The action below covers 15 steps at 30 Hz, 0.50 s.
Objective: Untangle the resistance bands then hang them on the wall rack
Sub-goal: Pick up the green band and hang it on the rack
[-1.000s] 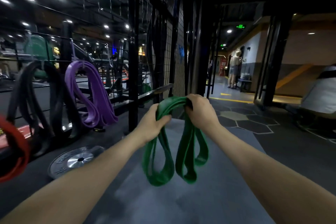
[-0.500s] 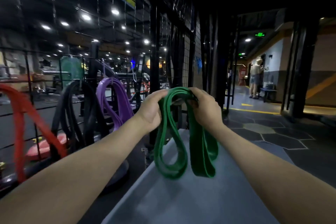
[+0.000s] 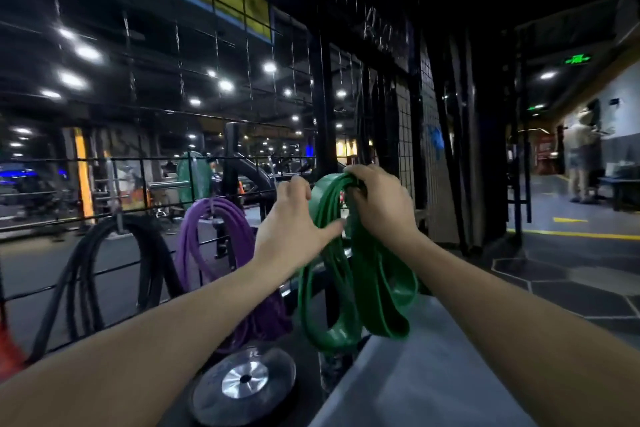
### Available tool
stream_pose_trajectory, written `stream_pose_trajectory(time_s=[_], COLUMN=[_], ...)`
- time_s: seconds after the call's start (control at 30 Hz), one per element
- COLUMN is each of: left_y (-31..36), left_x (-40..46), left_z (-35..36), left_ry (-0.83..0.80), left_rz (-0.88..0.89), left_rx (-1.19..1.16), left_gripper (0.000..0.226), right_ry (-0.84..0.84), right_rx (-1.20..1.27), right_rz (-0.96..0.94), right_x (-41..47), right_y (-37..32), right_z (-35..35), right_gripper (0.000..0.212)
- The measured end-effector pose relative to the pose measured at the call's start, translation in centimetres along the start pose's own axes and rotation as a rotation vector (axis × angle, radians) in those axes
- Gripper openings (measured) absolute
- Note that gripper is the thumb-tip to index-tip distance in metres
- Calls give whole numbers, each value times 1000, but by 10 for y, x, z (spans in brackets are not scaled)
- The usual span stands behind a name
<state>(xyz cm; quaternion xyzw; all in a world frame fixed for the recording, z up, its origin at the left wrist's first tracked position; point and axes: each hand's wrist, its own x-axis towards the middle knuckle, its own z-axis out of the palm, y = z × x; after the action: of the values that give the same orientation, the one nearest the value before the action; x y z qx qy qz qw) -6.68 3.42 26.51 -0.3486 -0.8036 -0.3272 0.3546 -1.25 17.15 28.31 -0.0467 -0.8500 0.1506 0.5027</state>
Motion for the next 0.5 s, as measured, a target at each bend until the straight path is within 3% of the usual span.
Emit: stream_pose_trajectory(time_s=[0.27,0.4,0.5], left_y=[-8,-25,-35], left_x=[25,48,68], left_z=[19,3,-5], left_ry=[-38,22,80], left_rz=[-60,-106,-148], left_rx=[30,26,43], left_gripper=[28,19,20], right_ry=[-7,26,81], right_rx=[69,126,171], right_rz=[-20,-31,-33], right_x=[25,39,58], right_y=[16,15,4], right_z=[34,57,76], right_gripper=[30,14,20])
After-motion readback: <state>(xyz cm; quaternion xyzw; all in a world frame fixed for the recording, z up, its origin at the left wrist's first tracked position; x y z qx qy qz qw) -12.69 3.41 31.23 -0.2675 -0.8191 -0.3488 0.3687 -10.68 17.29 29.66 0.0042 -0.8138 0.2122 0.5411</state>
